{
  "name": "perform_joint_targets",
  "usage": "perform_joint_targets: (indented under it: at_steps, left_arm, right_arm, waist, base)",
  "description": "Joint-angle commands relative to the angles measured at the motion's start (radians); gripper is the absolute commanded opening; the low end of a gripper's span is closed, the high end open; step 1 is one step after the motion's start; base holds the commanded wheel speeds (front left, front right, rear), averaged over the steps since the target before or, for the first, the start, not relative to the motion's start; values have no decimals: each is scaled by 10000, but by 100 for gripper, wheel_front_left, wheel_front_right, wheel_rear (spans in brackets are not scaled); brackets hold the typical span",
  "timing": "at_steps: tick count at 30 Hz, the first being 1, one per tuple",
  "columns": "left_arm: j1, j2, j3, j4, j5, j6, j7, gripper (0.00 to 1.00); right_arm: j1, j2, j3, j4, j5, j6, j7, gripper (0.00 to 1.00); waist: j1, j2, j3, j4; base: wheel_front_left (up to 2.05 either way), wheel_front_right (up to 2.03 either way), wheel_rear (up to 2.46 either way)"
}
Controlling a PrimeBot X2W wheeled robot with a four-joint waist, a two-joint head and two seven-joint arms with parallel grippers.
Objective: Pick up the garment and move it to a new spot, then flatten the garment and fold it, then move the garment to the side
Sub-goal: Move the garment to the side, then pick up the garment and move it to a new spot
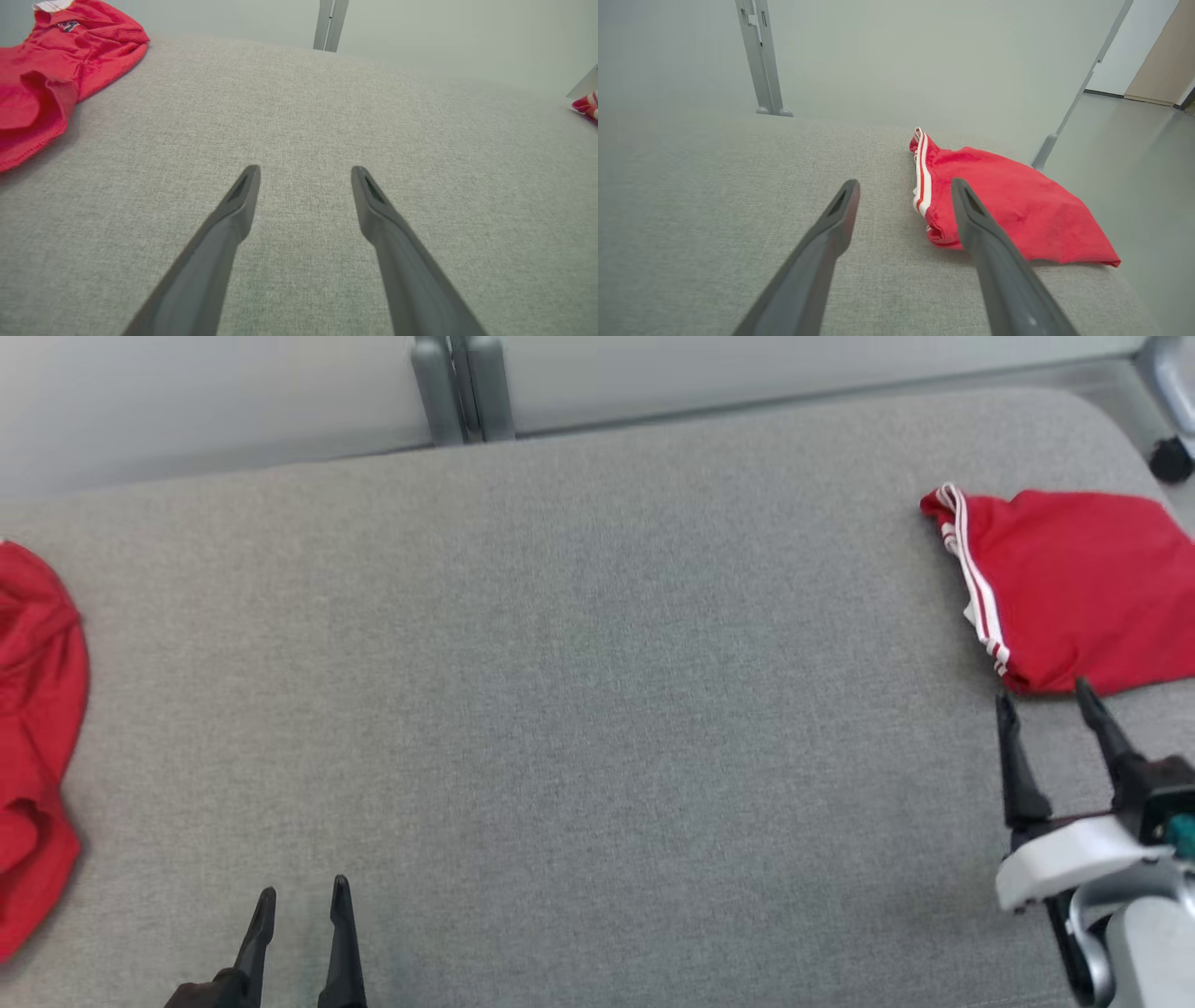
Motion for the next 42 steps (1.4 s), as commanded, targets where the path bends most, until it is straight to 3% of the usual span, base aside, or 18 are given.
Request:
perform_joint_targets:
  at_steps: [1, 6, 9, 23, 28, 32, 42]
  left_arm:
    - [190, 26, 92, 2, -131, 73, -1, 100]
    - [269, 26, 210, 126, -23, -43, -1, 100]
    - [221, 26, 256, 158, 61, -109, -1, 100]
    - [3, 24, -44, 179, 32, -202, -1, 100]
    - [-97, 26, -158, 184, -22, -200, -1, 100]
    - [-132, 26, -160, 215, 66, -223, -1, 100]
    - [207, 27, 246, 243, 220, -248, -1, 100]
  right_arm:
    - [611, 318, 3, -413, -155, -14, -42, 100]
    - [2170, 1305, 107, -1281, -345, -14, -44, 100]
    - [2724, 1547, 221, -1238, -314, -14, -45, 100]
    - [2974, 1762, 318, -721, -333, -14, -47, 100]
    - [3054, 1767, 430, -777, -351, -14, -48, 100]
    - [3108, 1764, 443, -869, -206, -14, -48, 100]
    - [2796, 1767, 813, -844, 166, -14, -48, 100]
  waist:
    - [1, 0, -1946, 476]
    - [1, 0, -2224, 740]
    - [1, 0, -2324, 818]
    - [1, 0, -2412, 983]
    - [1, 0, -2398, 1323]
    - [1, 0, -2402, 2004]
    - [1, 0, -2430, 4580]
  base:
    - [0, 0, 0]
    - [0, 0, 0]
    - [0, 0, 0]
    - [0, 0, 0]
    - [0, 0, 0]
    - [0, 0, 0]
    - [0, 0, 0]
